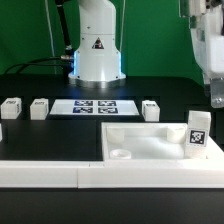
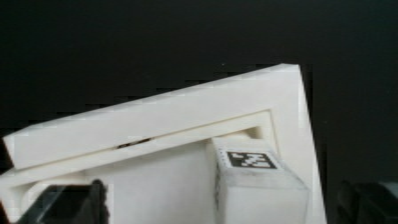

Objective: Assemble square table

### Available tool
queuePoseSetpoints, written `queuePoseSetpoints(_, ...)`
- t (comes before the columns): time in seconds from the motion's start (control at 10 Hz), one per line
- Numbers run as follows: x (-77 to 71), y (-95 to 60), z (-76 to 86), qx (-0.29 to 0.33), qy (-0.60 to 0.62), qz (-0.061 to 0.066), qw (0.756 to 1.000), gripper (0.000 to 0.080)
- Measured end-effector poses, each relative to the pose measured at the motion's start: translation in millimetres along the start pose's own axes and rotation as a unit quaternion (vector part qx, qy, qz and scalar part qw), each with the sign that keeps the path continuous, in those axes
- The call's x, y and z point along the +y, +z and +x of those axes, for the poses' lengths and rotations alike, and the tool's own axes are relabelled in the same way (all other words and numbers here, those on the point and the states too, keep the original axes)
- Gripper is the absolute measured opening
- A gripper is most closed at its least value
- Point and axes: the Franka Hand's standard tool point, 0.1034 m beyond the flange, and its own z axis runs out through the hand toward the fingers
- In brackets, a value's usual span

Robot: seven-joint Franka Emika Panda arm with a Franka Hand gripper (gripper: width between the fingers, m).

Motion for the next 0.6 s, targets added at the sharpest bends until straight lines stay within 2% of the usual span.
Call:
queuePoseSetpoints(0.2,2.9,-4.8,-0.3,-0.002,-0.027,0.001,1.0,0.0649)
queuePoseSetpoints(0.6,3.7,-2.1,0.5,-0.001,-0.027,-0.001,1.0,0.0649)
